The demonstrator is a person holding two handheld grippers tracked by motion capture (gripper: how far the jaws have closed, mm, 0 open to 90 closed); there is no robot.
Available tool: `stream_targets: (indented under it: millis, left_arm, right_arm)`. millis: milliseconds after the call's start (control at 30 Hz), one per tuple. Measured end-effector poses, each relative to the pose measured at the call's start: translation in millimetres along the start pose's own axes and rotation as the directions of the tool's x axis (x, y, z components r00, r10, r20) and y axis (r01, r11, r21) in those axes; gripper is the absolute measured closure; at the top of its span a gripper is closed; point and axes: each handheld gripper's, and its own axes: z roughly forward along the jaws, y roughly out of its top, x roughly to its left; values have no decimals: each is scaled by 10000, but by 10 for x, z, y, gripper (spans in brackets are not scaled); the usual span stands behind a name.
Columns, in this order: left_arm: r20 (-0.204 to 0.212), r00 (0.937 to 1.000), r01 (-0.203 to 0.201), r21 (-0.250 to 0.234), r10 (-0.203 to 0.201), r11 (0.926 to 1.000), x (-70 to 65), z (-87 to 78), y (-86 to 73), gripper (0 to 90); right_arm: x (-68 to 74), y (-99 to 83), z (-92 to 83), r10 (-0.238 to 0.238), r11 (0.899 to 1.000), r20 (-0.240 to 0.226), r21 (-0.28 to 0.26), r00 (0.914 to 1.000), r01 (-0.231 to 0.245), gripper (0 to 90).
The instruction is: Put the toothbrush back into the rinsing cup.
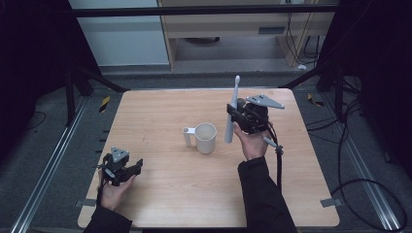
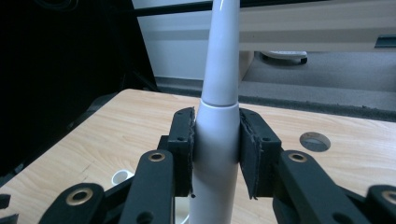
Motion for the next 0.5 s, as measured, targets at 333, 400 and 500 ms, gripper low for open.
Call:
stream_targets:
  millis: [333, 400, 500]
  left_arm:
    - [16, 10000, -4, -16, 4, 10000, 0, 0, -1, 424]
    - [16, 10000, 22, -41, -22, 10000, 2, -2, -1, 424]
    - [19, 10000, 44, -57, -43, 10000, 6, -3, -1, 424]
  right_arm:
    - [19, 94, 132, 72, 9998, -51, -207, 10000, -73, 680]
    - [25, 115, 152, 106, 9996, -87, -260, 9999, -108, 680]
    - [45, 135, 182, 109, 9994, -131, -336, 9999, -113, 680]
